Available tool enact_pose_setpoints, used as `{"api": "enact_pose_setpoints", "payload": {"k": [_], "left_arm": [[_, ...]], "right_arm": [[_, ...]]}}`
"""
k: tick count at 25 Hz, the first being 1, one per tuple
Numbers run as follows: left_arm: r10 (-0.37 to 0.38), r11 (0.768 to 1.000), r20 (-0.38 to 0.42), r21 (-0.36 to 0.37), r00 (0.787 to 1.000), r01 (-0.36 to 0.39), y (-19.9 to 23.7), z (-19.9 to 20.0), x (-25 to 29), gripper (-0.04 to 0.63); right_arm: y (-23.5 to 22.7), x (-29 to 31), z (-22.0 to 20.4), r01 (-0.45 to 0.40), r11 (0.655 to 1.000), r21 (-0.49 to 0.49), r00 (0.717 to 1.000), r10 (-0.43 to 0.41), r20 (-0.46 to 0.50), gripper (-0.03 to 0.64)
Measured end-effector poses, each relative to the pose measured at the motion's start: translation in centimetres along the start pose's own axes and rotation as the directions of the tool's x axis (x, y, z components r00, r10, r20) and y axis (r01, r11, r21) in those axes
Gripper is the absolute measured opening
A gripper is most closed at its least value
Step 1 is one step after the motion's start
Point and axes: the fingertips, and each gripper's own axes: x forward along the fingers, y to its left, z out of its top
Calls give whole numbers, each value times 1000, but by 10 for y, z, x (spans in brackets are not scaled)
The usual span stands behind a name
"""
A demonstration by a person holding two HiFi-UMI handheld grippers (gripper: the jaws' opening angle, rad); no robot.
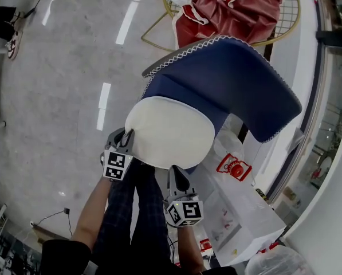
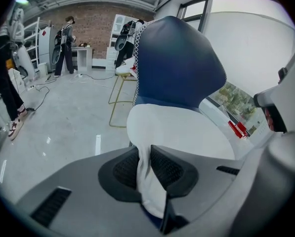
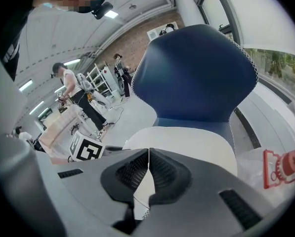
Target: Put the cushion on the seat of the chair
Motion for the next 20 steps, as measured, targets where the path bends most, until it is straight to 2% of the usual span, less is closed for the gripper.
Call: {"api": "enact_pose_setpoints", "payload": {"k": [10,13,17,20], "left_arm": [[5,1000,2,-28,1000,-4,14,-9,13,83],[40,997,-6,-61,999,-40,20,-10,10,131],[70,995,-25,-63,997,-72,26,-8,5,211],[75,994,-26,-77,997,-76,22,-3,-4,230]], "right_arm": [[-2,14,-2,-6,1000,-3,1000,6,-18,31],[-1,9,1,-5,1000,-5,1000,5,-10,31],[0,-1,6,1,1000,-7,1000,-1,1,31],[1,-11,9,4,1000,-14,1000,-4,9,31]]}}
